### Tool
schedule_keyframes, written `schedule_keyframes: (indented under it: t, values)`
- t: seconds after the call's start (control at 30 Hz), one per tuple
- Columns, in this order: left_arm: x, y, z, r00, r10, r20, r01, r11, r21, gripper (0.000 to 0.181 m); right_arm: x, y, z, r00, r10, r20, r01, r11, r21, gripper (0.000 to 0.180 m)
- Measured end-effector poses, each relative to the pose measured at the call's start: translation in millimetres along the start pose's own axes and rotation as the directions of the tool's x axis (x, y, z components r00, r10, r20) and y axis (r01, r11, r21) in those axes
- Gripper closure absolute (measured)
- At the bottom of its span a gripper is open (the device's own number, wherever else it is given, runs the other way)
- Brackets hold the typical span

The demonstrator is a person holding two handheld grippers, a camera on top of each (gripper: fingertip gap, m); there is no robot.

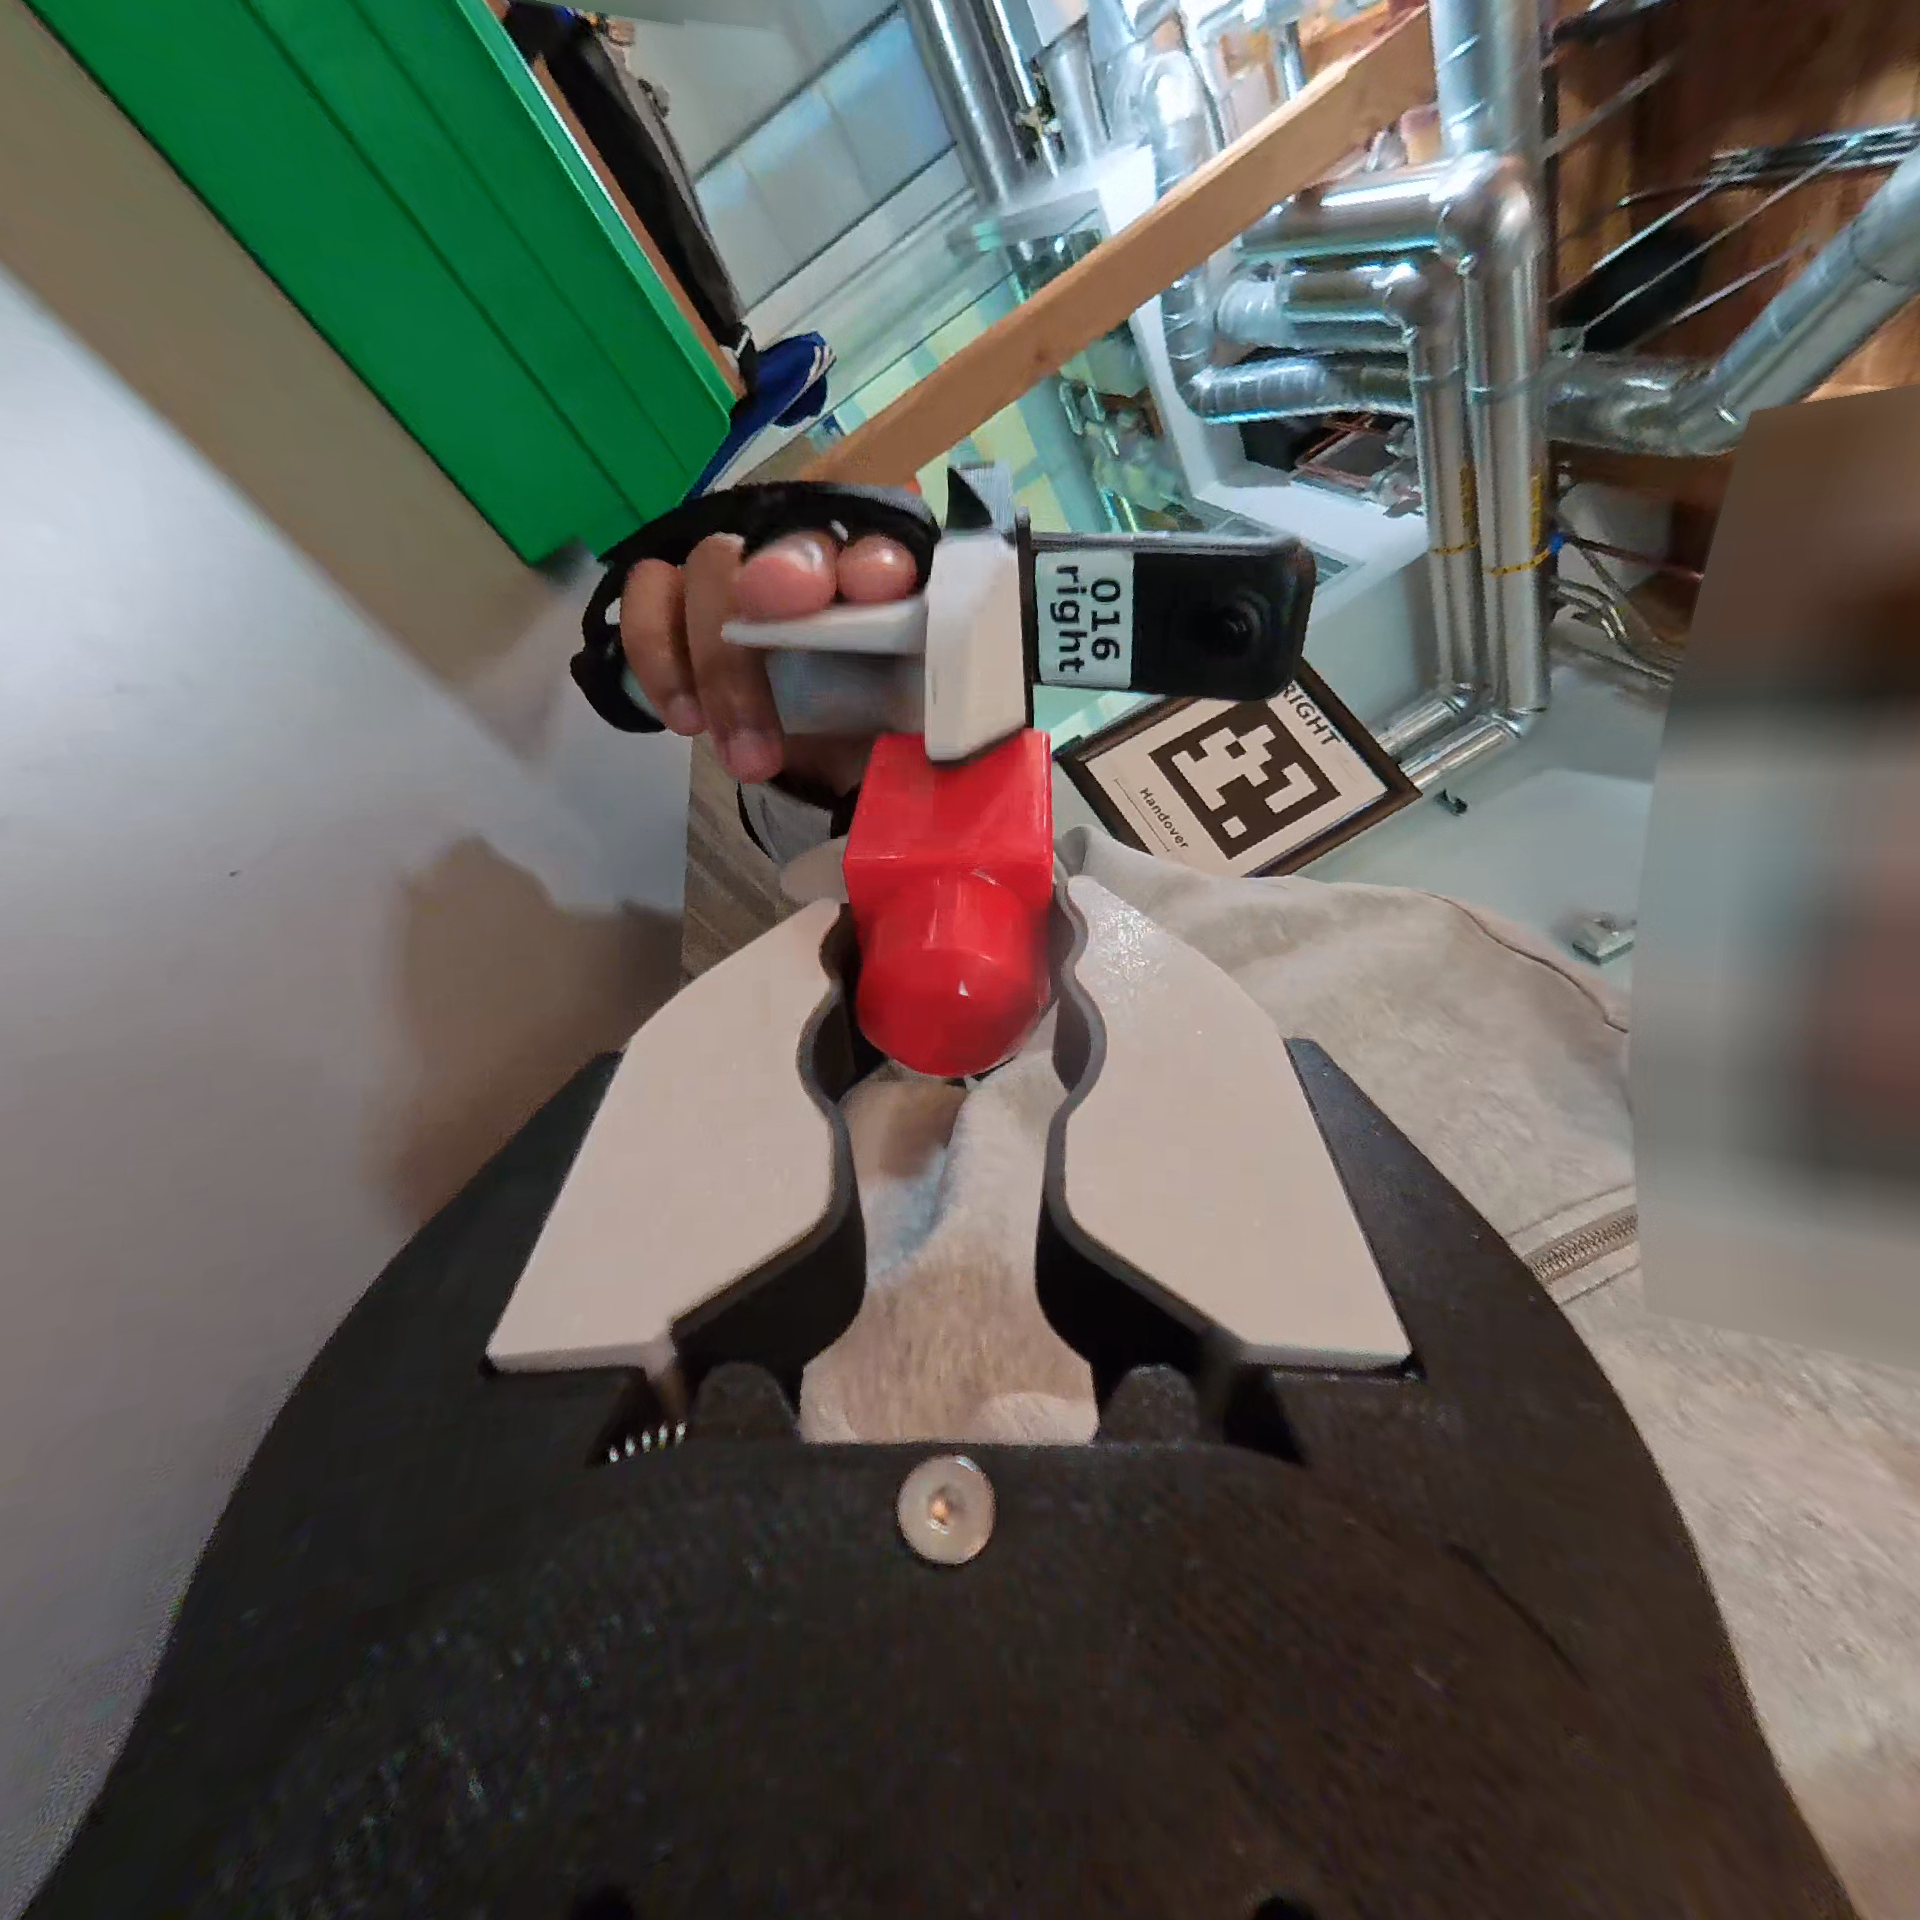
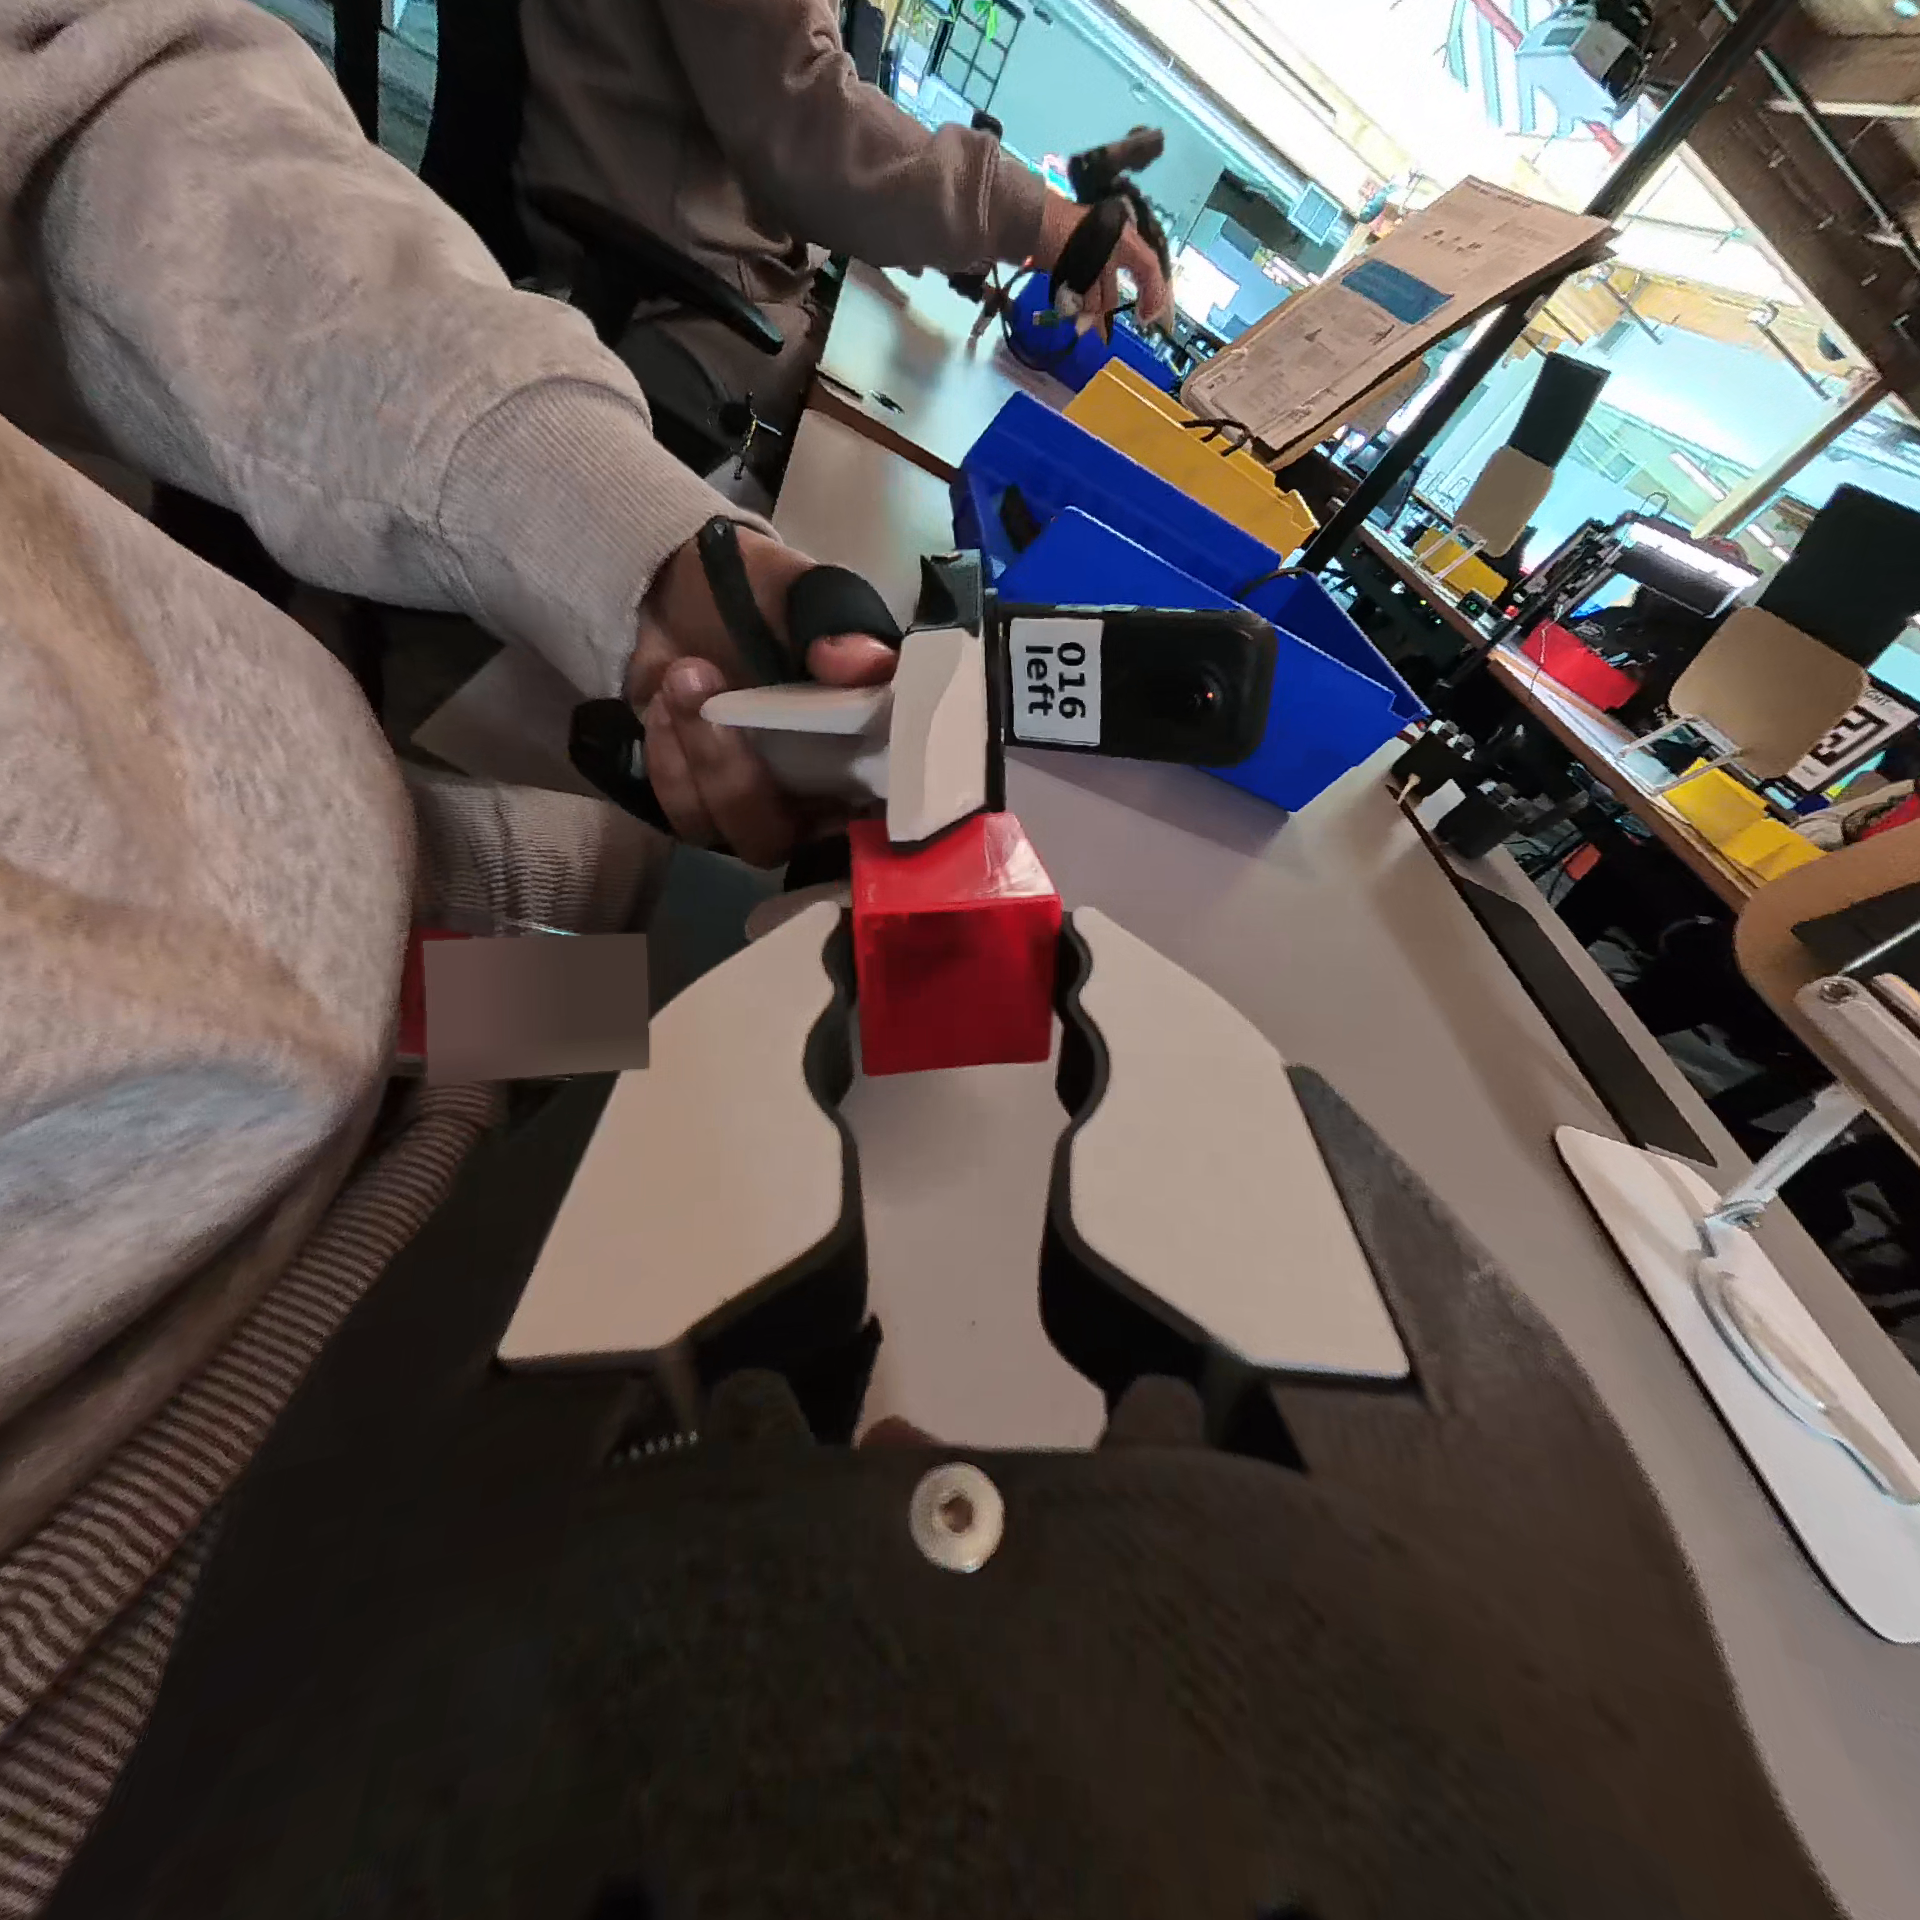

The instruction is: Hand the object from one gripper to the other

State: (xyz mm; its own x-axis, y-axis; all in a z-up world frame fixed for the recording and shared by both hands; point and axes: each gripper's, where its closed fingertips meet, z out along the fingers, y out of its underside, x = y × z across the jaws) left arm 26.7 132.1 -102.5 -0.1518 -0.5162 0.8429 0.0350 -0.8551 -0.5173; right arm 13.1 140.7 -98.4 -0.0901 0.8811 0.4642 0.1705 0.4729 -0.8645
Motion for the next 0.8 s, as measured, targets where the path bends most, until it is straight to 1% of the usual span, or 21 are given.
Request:
schedule_keyframes:
  t: [0.13, 0.23, 0.33, 0.47, 0.53, 0.7, 0.8]
  values:
    - [0, -4, -1, 0.999, 0.053, 0.003, -0.053, 0.998, 0.042, 0.143, 2, -1, 0, 0.999, 0.038, -0.002, -0.039, 0.999, -0.011, 0.143]
    - [-3, -15, -5, 0.991, 0.119, 0.055, -0.124, 0.985, 0.116, 0.117, 9, -5, -4, 0.993, 0.113, -0.019, -0.113, 0.993, 0.016, 0.143]
    - [3, -25, -9, 0.982, 0.177, 0.06, -0.184, 0.968, 0.173, 0.11, 17, -7, -9, 0.971, 0.24, -0.014, -0.239, 0.97, 0.044, 0.143]
    - [11, -33, -14, 0.946, 0.306, 0.112, -0.323, 0.922, 0.213, 0.112, 23, -7, -14, 0.878, 0.476, 0.052, -0.479, 0.875, 0.07, 0.143]
    - [12, -34, -15, 0.912, 0.377, 0.162, -0.404, 0.892, 0.2, 0.116, 27, -7, -16, 0.832, 0.549, 0.074, -0.554, 0.827, 0.092, 0.143]
    - [8, -29, -10, 0.825, 0.505, 0.255, -0.544, 0.831, 0.116, 0.125, 28, -8, -16, 0.778, 0.62, 0.105, -0.629, 0.771, 0.103, 0.143]
    - [11, -27, -8, 0.791, 0.554, 0.261, -0.593, 0.799, 0.098, 0.131, 24, -8, -13, 0.759, 0.639, 0.128, -0.65, 0.755, 0.087, 0.143]
